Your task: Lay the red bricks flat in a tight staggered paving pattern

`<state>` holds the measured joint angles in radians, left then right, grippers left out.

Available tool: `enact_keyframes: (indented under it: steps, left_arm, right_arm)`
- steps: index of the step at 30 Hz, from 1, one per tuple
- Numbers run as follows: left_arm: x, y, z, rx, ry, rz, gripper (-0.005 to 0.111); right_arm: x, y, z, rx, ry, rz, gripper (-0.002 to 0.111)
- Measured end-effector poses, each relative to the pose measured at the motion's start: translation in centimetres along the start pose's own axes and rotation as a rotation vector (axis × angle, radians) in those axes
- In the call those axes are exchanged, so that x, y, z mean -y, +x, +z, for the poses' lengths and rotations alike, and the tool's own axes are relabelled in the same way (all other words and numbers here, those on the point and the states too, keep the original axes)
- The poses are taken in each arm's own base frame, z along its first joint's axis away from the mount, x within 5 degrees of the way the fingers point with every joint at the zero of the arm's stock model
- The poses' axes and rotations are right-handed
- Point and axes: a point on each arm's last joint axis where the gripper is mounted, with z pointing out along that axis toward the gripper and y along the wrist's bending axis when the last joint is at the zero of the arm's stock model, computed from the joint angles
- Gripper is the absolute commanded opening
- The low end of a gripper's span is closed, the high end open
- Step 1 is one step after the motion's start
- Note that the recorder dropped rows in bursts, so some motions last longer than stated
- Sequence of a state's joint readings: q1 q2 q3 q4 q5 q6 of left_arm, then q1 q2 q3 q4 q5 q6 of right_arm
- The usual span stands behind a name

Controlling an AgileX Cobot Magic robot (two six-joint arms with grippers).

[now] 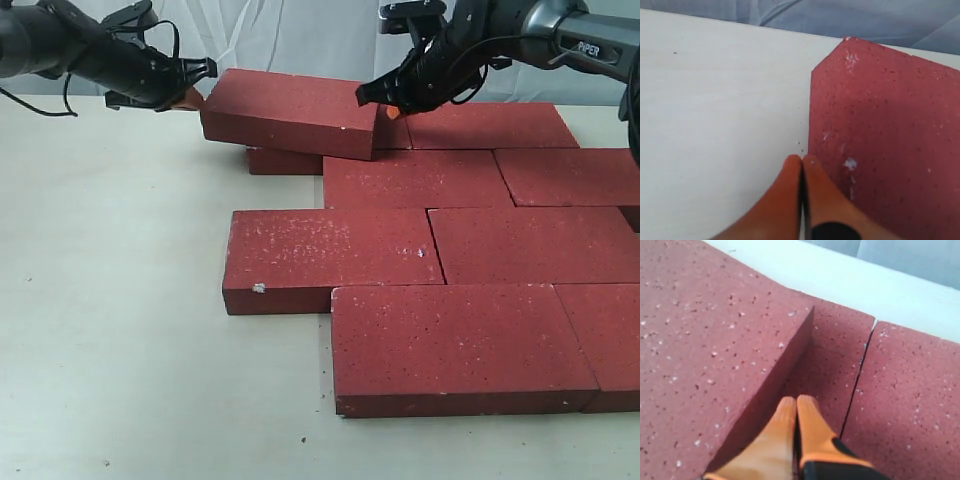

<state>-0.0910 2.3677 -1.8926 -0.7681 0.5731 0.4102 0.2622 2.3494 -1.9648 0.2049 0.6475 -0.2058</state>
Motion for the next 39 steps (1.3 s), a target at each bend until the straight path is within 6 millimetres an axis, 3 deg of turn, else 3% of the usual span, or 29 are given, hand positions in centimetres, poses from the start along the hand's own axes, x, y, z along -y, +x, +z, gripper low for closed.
enact_keyframes:
  steps: [7, 22, 26, 33, 39]
  left_arm:
    - [1.2, 0.4, 0.6, -0.004, 0.011, 0.017, 0.000]
    - [1.4, 0.4, 0.2, -0.025, -0.001, 0.075, 0.000]
    - [2.2, -0.4, -1.2, -0.011, 0.000, 0.106, 0.000]
    - [4.1, -2.1, -4.8, 0.007, 0.000, 0.171, 0.000]
    - [4.7, -2.0, -6.6, -0.058, -0.023, 0.208, 0.000]
  right_arm:
    - [-0.4, -0.2, 0.1, 0.020, -0.004, -0.001, -0.001]
    - [-1.5, 0.0, 0.3, -0.001, -0.006, -0.045, -0.001]
    - [-2.0, -0.5, -1.0, -0.004, -0.010, -0.058, -0.001]
    - [-2.4, -2.1, -5.1, 0.026, -0.014, -0.073, -0.001]
    - [-3.4, -1.8, -6.0, -0.044, -0.038, -0.088, -0.001]
